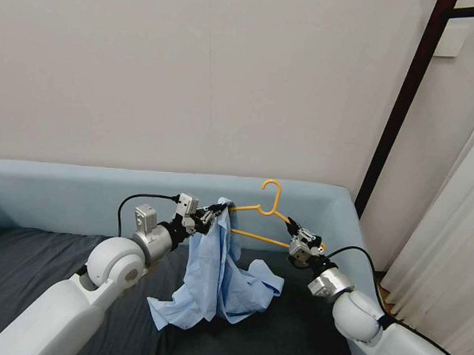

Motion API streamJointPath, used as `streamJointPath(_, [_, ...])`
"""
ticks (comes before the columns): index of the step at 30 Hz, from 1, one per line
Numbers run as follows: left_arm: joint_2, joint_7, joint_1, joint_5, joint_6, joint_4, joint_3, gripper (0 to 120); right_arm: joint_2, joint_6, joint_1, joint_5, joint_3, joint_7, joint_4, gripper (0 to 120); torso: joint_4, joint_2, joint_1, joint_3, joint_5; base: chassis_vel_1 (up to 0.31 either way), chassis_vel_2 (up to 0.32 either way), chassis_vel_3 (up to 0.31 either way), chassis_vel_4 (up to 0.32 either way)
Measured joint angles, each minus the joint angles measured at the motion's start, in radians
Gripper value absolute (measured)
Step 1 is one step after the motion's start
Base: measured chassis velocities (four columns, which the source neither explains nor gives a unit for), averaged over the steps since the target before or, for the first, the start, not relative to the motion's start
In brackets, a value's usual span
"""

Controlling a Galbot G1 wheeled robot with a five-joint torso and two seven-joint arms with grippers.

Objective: Pick up the clothes from the sofa and hang them on the clothes hanger.

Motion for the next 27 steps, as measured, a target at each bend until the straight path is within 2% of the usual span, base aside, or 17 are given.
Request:
streamJointPath(3, [0.001,0.0,0.001,-0.001,0.0,-0.007,-0.002,0,0.001,0.071,0.009,0.002,0.034,-0.06,-0.041,5,-0.0001,0.0,0.0,0.0,0.0,0.0,0.0,0.0,0.0])
streamJointPath(6, [0.001,0.0,0.001,-0.002,0.0,-0.01,-0.004,0,0.016,0.216,0.04,0.021,0.096,-0.193,-0.118,5,-0.0001,0.0,0.0,0.0,0.0001,0.0,0.0,0.0,0.0])
streamJointPath(7, [0.001,0.0,0.001,-0.002,0.0,-0.01,-0.004,0,0.016,0.216,0.04,0.021,0.096,-0.193,-0.118,5,-0.0001,0.0,0.0,0.0,0.0001,0.0,0.0,0.0,0.0])
streamJointPath(9, [0.001,0.001,0.002,-0.002,0.0,-0.01,-0.005,0,0.027,0.308,0.068,0.05,0.116,-0.279,-0.161,5,0.0,0.0,0.0,0.0,0.0,0.0,0.0,0.0,0.0])
streamJointPath(11, [0.001,0.002,0.003,-0.002,0.001,-0.01,-0.006,0,0.035,0.359,0.088,0.073,0.119,-0.325,-0.183,5,0.0002,0.0,0.0,0.0,-0.0001,0.0,0.0,0.0,0.0])
streamJointPath(16, [0.007,0.007,0.001,-0.002,0.002,-0.011,-0.006,0,0.048,0.396,0.1,0.038,0.122,-0.341,-0.182,5,0.0002,0.0,0.0,0.0,-0.0001,0.0,0.0,0.0,0.0])
streamJointPath(23, [0.019,0.01,0.0,-0.006,0.002,-0.013,-0.013,0,0.05,0.359,0.1,-0.059,0.15,-0.301,-0.187,5,-0.0001,0.0,0.0,0.0,0.0,0.0,0.0,0.0,0.0])
streamJointPath(27, [0.022,0.011,0.0,-0.006,0.0,-0.012,-0.014,0,0.04,0.407,0.115,-0.036,0.164,-0.381,-0.208,5,-0.0001,0.0,0.0,0.0,-0.0001,0.0,0.0,0.0,0.0])
